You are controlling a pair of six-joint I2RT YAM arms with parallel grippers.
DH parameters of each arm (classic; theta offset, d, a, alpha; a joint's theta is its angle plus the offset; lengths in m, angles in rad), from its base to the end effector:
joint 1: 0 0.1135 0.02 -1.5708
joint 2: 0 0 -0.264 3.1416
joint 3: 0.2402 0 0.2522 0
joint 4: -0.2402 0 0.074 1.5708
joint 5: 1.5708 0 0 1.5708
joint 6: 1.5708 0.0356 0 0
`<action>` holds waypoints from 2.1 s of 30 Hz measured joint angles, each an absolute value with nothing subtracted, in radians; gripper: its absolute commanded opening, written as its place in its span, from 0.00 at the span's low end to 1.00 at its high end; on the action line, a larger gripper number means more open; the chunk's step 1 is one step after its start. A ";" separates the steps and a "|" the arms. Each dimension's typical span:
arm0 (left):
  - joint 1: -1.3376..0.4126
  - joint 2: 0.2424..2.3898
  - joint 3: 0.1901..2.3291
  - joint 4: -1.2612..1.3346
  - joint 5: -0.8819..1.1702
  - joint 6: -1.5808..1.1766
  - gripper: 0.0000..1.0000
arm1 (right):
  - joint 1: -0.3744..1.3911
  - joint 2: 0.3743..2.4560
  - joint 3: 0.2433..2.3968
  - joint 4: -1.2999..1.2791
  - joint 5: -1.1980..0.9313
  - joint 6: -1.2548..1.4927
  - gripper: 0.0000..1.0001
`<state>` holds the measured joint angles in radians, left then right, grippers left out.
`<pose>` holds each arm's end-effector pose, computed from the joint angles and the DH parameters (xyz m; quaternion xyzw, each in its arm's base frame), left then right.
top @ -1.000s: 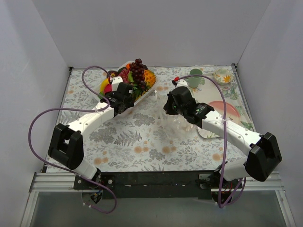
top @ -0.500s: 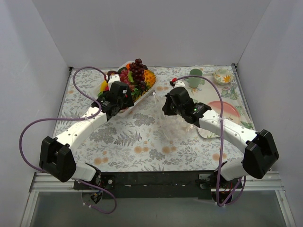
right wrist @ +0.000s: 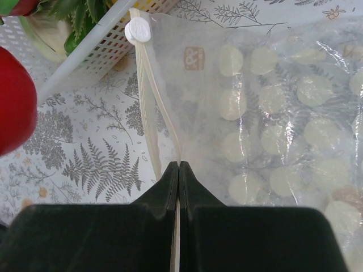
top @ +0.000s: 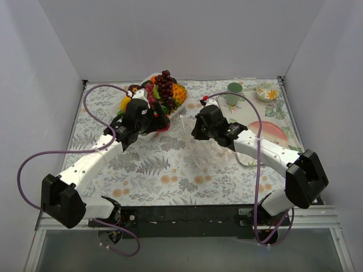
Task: Place the food in the zip-top bag and seal the zipper
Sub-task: Pick up the fake fruit from the bin, then place the fake fruit in the zipper food storage bag.
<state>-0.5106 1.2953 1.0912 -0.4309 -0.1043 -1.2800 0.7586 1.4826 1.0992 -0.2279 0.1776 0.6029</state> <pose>0.2533 -0.1377 0.3117 -0.3563 0.8173 -0.3224 0.3179 0.2479 0.2263 0.2779 -0.0279 0.8841 0.2282 0.4068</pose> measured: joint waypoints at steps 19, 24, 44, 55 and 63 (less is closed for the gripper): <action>-0.645 1.227 0.791 0.161 0.076 -1.621 0.20 | 0.756 1.486 1.057 -0.142 0.086 0.741 0.01; -0.666 1.227 0.725 0.241 0.052 -1.640 0.20 | 0.751 1.466 1.015 -0.124 0.066 0.782 0.01; -0.703 1.256 0.702 0.222 -0.056 -1.625 0.19 | 0.730 1.368 0.984 -0.122 0.073 0.827 0.01; -0.742 1.417 0.860 0.012 -0.128 -1.580 0.20 | 0.729 1.348 0.984 -0.160 0.099 0.811 0.01; -0.794 1.449 0.910 -0.109 -0.159 -1.548 0.30 | 0.735 1.333 0.987 -0.155 0.105 0.808 0.01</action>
